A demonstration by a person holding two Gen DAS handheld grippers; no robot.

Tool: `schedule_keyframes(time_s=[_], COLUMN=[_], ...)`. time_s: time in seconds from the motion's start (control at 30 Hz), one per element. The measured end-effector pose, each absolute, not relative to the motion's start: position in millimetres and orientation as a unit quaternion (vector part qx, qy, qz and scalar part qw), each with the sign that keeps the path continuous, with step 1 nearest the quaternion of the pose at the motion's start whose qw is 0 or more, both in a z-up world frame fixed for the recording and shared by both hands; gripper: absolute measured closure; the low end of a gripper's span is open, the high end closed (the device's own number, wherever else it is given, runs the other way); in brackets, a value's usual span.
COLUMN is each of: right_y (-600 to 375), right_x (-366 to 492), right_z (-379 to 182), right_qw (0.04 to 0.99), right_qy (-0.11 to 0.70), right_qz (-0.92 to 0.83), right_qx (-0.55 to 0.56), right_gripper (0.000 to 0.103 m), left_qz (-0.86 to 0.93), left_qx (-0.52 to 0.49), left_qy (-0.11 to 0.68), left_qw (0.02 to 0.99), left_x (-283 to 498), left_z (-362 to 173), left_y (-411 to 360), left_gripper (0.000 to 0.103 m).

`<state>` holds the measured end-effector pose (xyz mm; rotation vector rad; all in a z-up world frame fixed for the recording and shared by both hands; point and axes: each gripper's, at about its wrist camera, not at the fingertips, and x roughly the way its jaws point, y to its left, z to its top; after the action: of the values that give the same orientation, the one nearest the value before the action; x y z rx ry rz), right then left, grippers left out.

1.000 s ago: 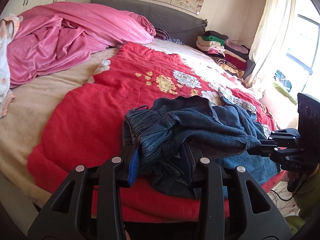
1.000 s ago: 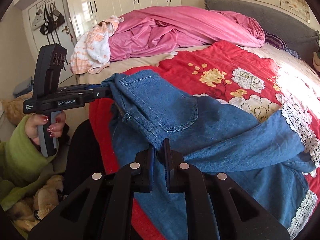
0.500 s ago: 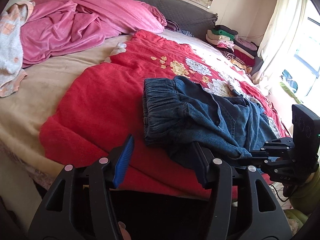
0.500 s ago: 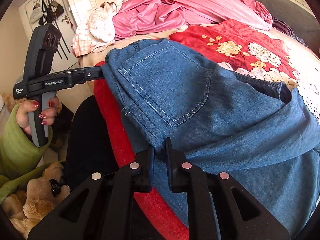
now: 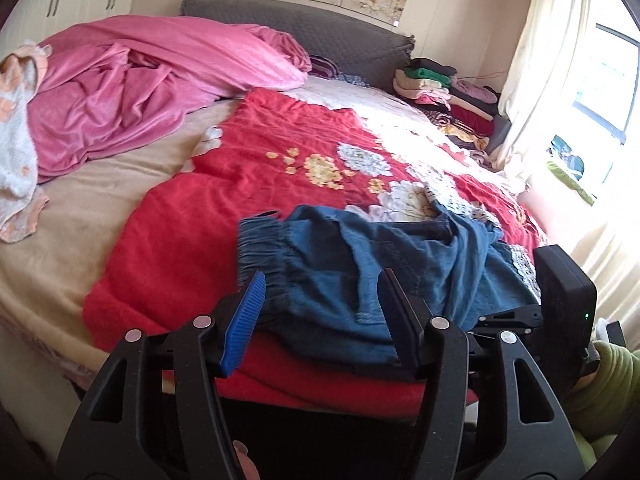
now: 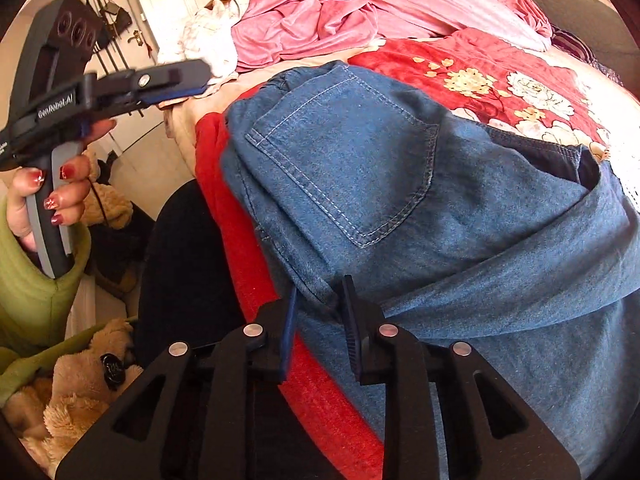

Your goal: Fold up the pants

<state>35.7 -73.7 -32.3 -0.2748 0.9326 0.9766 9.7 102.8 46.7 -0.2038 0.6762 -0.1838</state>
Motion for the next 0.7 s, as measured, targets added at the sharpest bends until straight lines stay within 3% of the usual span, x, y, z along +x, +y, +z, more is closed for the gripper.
schedule_keyframes(time_s=[0.07,0.17,0.3,0.5,0.7], right_y=[-75.8,-82.9,-96.6,-98.4,-79.0], right_x=[33.9,33.3,30.2,44.1,68.3], right_z=[-30.3,-23.8,-3.7,13.7,-15.6], right_qw=[0.770,0.770,0.786,0.816,0.813], right_qy=[0.431,0.433,0.409,0.381,0.435], right_qz=[0.454,0.457,0.455,0.426,0.369], right_qx=[-0.122,-0.106,-0.090,-0.087,-0.118], right_gripper=[0.080,0.080,0.080,0.076,0.065], left_qz=[-0.107,-0.103,-0.070,-0.078,-0.080], left_qx=[-0.094,-0.064,-0.051,-0.077,-0.083], left_qy=[0.338,0.365,0.423,0.420,0.418], left_qw=[0.930,0.923,0.902,0.901,0.901], left_x=[19.5,30.5,38.5,30.8,29.7], left_z=[43.2,25.0,-13.9,-25.3,-23.5], left_y=[86.8,69.8,71.9,81.5,81.4], left_gripper=[0.068,0.072,0.074,0.074,0.074])
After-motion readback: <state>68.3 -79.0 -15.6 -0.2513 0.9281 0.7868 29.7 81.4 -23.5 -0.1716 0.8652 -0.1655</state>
